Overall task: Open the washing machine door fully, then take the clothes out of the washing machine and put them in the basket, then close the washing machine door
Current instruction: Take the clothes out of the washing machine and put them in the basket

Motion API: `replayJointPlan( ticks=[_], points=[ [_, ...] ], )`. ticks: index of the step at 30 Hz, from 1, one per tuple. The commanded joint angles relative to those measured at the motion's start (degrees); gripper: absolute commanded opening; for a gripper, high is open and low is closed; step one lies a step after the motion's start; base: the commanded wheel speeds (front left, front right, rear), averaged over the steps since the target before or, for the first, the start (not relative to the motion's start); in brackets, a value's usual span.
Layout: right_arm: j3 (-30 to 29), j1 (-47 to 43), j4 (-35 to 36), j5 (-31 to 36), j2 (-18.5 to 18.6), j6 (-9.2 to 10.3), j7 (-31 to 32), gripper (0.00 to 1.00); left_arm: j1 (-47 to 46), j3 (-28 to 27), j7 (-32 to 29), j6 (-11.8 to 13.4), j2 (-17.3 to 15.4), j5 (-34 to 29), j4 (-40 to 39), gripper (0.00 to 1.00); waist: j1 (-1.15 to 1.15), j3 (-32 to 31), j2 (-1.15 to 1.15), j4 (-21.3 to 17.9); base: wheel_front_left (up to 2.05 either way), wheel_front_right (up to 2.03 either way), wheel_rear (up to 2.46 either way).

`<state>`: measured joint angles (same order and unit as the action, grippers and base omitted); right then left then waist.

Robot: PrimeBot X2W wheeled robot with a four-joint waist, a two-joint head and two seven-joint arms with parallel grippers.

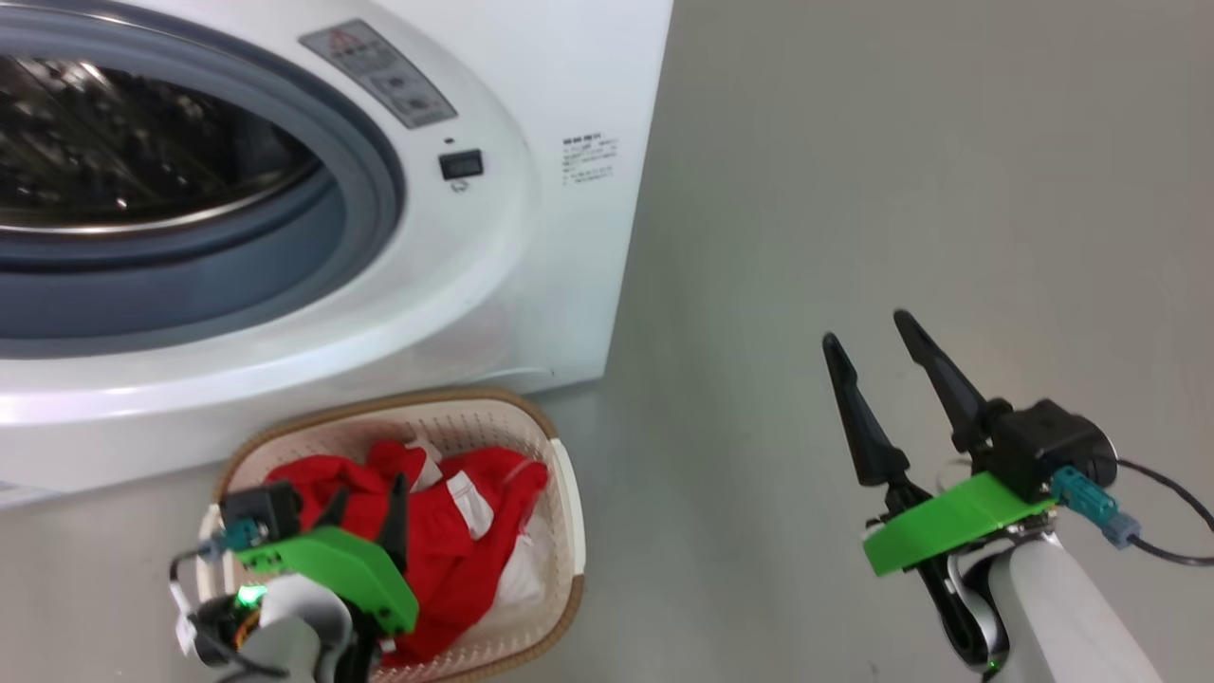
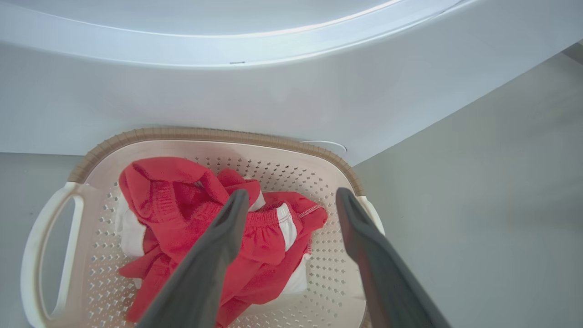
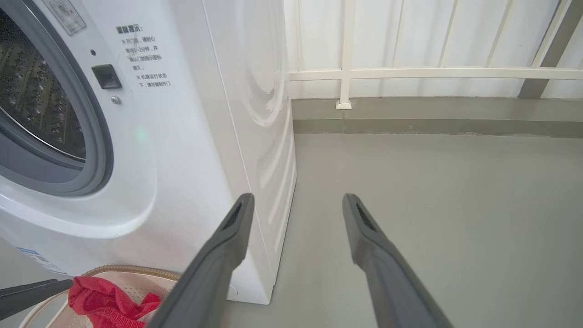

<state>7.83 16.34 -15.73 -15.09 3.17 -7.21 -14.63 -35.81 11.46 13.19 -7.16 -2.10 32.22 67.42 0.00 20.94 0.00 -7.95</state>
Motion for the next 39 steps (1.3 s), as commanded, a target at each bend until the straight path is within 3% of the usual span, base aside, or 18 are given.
replayJointPlan(
  ticks=[1, 6, 12, 22, 39],
  points=[
    [0.4, -1.6, 0.8, 1.0, -0.2, -0.28, -0.4, 1.0, 2.7, -0.4, 1.0, -0.3, -1.1, 0.7, -2.1, 1.0, 0.0, -3.7, 0.0, 2.0, 0.0, 0.0, 0.0],
    [-1.1, -3.6, 0.3, 2.2, -0.2, -0.28, -0.4, 1.0, 6.4, 0.4, 1.7, -0.3, -2.4, 0.9, -7.9, 1.0, 0.0, -7.6, 0.0, 3.3, 0.0, 0.0, 0.0],
    [-2.3, -5.8, 0.7, 2.4, -0.2, -0.28, -0.4, 1.0, 13.7, -5.0, 1.8, 0.1, -3.3, -3.2, -23.0, 1.0, 0.0, -11.7, 0.0, 4.5, 0.0, 0.0, 0.0],
    [-3.7, -8.0, 1.4, 2.7, -0.3, -0.28, -0.4, 1.0, 21.5, -10.6, 1.8, 0.0, -2.6, -9.3, -39.3, 1.0, 0.0, -15.9, 0.0, 5.0, 0.0, 0.0, 0.0],
    [-4.6, -12.0, 4.8, 1.8, 1.0, -0.28, -0.4, 1.0, 30.8, -15.5, 1.8, -0.2, -2.3, -13.7, -50.6, 1.0, 0.0, -20.9, 0.0, 4.6, 0.0, 0.0, 0.0]
  ],
)
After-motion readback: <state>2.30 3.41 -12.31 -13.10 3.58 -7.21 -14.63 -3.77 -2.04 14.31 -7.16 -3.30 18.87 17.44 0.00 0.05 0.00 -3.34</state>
